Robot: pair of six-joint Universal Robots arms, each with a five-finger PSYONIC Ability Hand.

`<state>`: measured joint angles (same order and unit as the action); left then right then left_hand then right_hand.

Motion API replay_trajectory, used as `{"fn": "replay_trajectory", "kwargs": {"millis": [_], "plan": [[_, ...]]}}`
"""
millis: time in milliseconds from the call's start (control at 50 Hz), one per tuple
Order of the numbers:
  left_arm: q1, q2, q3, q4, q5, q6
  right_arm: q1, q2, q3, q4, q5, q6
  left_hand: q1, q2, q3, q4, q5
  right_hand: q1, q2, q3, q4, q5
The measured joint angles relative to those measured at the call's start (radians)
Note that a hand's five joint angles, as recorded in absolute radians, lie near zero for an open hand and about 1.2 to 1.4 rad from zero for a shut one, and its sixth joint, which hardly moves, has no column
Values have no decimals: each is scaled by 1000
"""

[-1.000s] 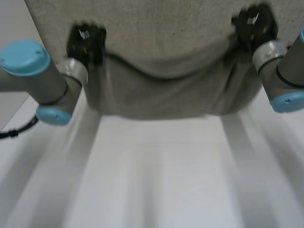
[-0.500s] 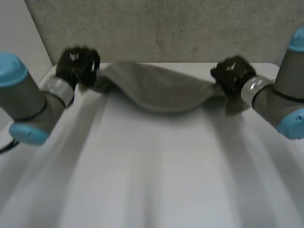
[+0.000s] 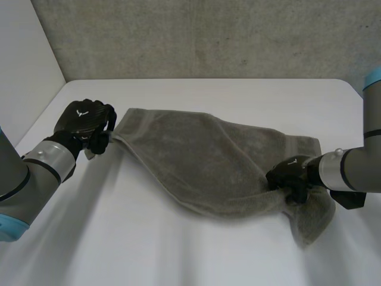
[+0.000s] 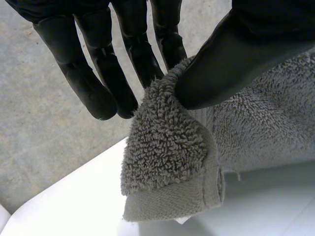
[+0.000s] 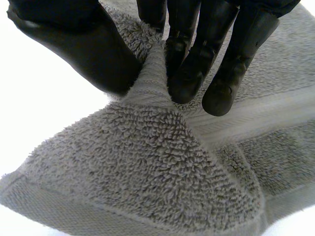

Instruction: Fold the towel.

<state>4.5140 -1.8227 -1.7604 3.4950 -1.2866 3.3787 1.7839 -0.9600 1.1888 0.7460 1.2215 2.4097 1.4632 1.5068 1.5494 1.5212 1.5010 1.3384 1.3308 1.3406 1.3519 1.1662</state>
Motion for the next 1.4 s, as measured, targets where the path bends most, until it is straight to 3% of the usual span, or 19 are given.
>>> {"fn": "replay_trajectory", "kwargs": {"millis": [120,220,520,780,1080,1400], "plan": [[-15,-4,4,3,1,-3,-50,25,-13,38,-88,-32,0,0,0,0,0,0,0,0,0,0],[-22,-25,16,8,-2,-3,-63,57,-32,10,-103,-37,0,0,0,0,0,-23,-21,-17,-25,-22],[-88,-147,125,12,-37,0,-50,75,-48,-252,25,-1,0,0,0,0,0,-961,-953,-964,-985,-1006],[-110,-220,255,5,-83,2,-63,-4,-17,-321,36,-14,0,0,0,0,0,-988,-960,-976,-1010,-1034],[-126,-323,341,2,-103,9,-110,-79,80,-324,1,-252,0,0,0,0,0,-988,-960,-976,-1010,-1037],[-124,-421,400,-2,-125,15,-194,-136,94,-204,-276,-148,0,0,0,0,0,-988,-960,-976,-1010,-1035]]}}
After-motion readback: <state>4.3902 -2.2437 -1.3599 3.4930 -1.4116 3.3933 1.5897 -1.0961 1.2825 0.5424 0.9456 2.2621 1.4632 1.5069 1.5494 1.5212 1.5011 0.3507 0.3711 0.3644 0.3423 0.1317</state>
